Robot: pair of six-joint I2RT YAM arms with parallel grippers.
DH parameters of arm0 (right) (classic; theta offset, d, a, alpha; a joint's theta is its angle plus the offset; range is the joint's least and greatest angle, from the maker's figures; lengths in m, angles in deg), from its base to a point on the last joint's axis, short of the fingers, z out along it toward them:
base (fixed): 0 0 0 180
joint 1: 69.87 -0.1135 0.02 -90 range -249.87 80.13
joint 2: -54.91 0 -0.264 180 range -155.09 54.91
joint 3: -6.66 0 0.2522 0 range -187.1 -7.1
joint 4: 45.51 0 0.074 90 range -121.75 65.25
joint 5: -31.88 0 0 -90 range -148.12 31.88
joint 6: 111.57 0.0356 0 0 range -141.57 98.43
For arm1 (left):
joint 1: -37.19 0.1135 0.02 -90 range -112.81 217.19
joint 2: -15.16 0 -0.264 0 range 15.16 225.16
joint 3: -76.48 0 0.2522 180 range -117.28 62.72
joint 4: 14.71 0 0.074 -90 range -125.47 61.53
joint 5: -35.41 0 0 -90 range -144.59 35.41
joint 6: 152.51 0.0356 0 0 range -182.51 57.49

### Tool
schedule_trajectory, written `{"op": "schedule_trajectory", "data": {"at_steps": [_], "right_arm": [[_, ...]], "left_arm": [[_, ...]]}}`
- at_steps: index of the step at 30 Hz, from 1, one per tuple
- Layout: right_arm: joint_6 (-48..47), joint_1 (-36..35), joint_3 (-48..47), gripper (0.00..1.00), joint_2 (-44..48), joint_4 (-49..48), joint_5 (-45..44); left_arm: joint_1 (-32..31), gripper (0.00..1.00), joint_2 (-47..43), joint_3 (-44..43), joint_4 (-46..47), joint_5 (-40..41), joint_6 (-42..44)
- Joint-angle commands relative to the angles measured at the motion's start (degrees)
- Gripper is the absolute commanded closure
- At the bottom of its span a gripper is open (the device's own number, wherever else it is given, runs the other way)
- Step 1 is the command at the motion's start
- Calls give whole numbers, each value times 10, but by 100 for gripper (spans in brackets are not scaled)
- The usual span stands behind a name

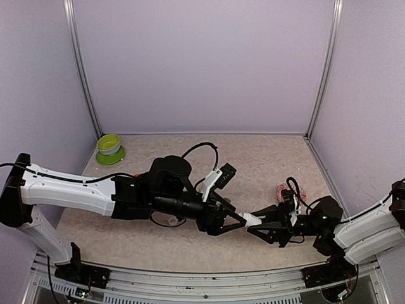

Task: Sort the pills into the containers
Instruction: Pass from the right arm to the left

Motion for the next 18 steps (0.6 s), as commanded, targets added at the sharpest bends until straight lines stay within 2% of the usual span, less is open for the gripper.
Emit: {"op": "schedule_trajectory", "data": {"at_steps": [1, 5, 9, 18], "right_arm": [[5, 3, -17, 75, -13, -24, 2], [7, 3, -18, 75, -20, -28, 0], [7, 3, -17, 75, -18, -30, -4], [3, 3, -16, 75, -15, -19, -7]], "left_arm": [[-5, 30, 9, -21, 22, -14, 5], [-4, 44, 11, -22, 21, -13, 6], [-5, 49, 15, -24, 17, -19, 7], [-7, 75, 23, -22, 24, -18, 5]]}}
